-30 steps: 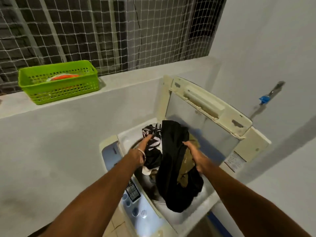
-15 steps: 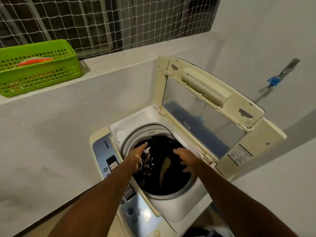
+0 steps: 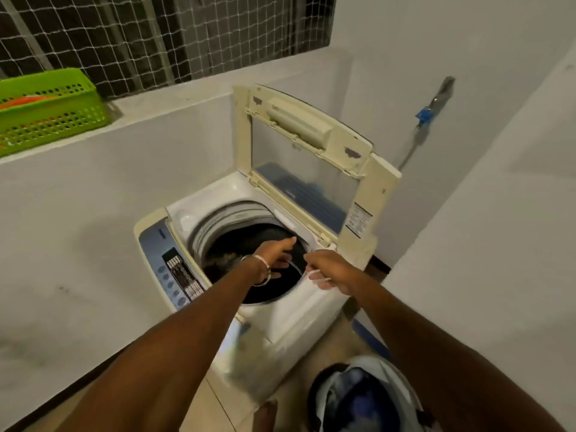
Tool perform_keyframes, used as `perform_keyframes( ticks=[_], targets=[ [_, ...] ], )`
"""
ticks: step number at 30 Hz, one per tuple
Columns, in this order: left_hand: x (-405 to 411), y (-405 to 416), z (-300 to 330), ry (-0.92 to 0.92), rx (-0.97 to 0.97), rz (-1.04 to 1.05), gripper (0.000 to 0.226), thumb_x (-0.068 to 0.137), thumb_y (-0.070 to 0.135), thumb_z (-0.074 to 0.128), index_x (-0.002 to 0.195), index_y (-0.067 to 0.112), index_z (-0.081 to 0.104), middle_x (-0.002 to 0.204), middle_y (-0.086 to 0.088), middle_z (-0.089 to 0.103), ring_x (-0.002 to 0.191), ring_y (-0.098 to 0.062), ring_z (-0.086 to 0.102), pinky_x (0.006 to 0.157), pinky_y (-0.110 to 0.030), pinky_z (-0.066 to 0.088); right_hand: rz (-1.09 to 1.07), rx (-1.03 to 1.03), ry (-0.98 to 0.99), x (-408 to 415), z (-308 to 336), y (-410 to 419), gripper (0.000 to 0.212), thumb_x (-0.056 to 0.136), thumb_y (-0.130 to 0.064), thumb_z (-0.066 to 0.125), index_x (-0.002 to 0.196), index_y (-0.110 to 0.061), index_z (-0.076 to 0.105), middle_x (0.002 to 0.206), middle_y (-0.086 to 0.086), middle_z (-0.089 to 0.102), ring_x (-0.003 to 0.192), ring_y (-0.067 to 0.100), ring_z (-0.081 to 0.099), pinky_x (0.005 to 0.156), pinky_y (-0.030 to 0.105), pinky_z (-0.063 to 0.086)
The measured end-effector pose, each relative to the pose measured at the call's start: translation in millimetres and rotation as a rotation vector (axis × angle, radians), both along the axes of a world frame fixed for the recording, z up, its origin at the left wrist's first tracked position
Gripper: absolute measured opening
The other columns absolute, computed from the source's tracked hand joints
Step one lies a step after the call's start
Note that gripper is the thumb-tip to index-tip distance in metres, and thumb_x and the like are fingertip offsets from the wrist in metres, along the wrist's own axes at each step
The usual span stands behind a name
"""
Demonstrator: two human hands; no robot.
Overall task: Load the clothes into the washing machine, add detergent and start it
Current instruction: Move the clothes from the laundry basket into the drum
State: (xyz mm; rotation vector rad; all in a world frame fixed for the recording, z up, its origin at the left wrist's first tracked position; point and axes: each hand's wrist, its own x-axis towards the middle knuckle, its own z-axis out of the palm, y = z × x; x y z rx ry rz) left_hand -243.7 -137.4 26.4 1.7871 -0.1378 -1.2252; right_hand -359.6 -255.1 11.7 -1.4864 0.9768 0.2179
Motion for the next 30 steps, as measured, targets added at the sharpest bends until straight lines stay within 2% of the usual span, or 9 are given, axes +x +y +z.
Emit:
perform_keyframes(
  ticks=[3,5,10,13,17,21,24,27,30],
  targets=[
    [-52.9,-13.3,1.7,0.018,-0.025,-0.033,0.040,0.088,0.056,0.055,0.104,0.020,0.061,0.096,-0.001,0.061,0.083,-0.016,0.056,0.078,-0.033,0.044,-0.023,-0.032,0.026,-58.9,-1.3,-9.7,0.032,0.094,-0.039,0.057,0.118,-0.018,0.058,0.113,0.006,0.064,0.102,0.022,0.062,0.085,0.036,0.051],
    [-86.4,-21.4,-6.3,0.014,-0.017,-0.050,0.050,0.086,0.058,0.056,0.115,0.017,0.061,0.107,-0.003,0.062,0.093,-0.019,0.058,0.083,-0.035,0.044,-0.051,-0.053,0.042,-99.1,-6.0,-18.2,0.032,0.094,-0.038,0.058,0.118,-0.017,0.057,0.113,0.007,0.064,0.104,0.023,0.062,0.092,0.038,0.051],
    [-167.4,-40.0,-34.1,0.028,0.034,-0.135,0.053,0.084,0.056,0.058,0.121,0.017,0.059,0.119,-0.006,0.062,0.104,-0.022,0.058,0.091,-0.040,0.044,-0.117,-0.075,0.069,-188.9,-24.9,-38.3,0.027,0.091,-0.037,0.059,0.110,-0.017,0.063,0.107,0.009,0.065,0.092,0.020,0.061,0.081,0.034,0.049],
    [-208.8,-52.4,-56.6,0.039,0.074,-0.186,0.049,0.085,0.055,0.059,0.116,0.017,0.061,0.116,-0.006,0.063,0.102,-0.022,0.058,0.086,-0.036,0.044,-0.176,-0.060,0.090,-229.7,-42.7,-43.8,0.017,0.092,-0.033,0.060,0.103,-0.019,0.062,0.104,0.006,0.063,0.100,0.024,0.062,0.089,0.037,0.051],
    [-248.3,-72.4,-98.7,0.058,0.131,-0.250,0.032,0.089,0.047,0.059,0.097,0.016,0.063,0.103,-0.007,0.059,0.085,-0.018,0.054,0.063,-0.023,0.046,-0.178,-0.055,0.142,-268.2,-89.6,-51.9,0.015,0.093,-0.028,0.059,0.102,-0.017,0.063,0.095,0.004,0.059,0.074,0.015,0.056,0.061,0.026,0.043],
    [-273.7,-84.6,-166.4,0.108,0.223,-0.274,0.049,0.088,0.047,0.060,0.123,0.012,0.058,0.108,-0.006,0.057,0.093,-0.019,0.052,0.075,-0.030,0.041,-0.185,-0.016,0.178,-304.4,-161.8,-49.1,0.013,0.094,-0.029,0.053,0.097,-0.020,0.062,0.093,0.004,0.060,0.078,0.019,0.056,0.064,0.030,0.047],
    [-286.9,-87.1,-215.1,0.122,0.258,-0.302,0.046,0.096,0.036,0.054,0.132,0.007,0.053,0.112,-0.003,0.052,0.101,-0.017,0.047,0.082,-0.028,0.034,-0.194,0.021,0.279,-322.6,-222.0,-41.7,0.029,0.099,-0.024,0.051,0.089,0.000,0.062,0.083,0.010,0.053,0.072,0.021,0.050,0.063,0.030,0.042],
    [-293.5,-84.5,-263.9,0.130,0.291,-0.284,0.051,0.093,0.039,0.059,0.133,0.009,0.053,0.118,0.000,0.054,0.103,-0.015,0.048,0.083,-0.029,0.033,-0.194,0.079,0.321,-333.6,-275.0,-37.2,0.034,0.101,-0.017,0.048,0.097,0.015,0.059,0.071,0.020,0.045,0.060,0.018,0.041,0.059,0.033,0.041],
    [-294.1,-86.4,-320.8,0.148,0.330,-0.329,0.044,0.093,0.037,0.058,0.127,0.009,0.059,0.117,-0.001,0.058,0.107,-0.014,0.052,0.083,-0.026,0.037,-0.249,0.099,0.348,-344.5,-327.1,-35.1,0.032,0.100,-0.016,0.048,0.110,0.011,0.061,0.104,0.032,0.058,0.082,0.023,0.048,0.061,0.029,0.039]
  ],
)
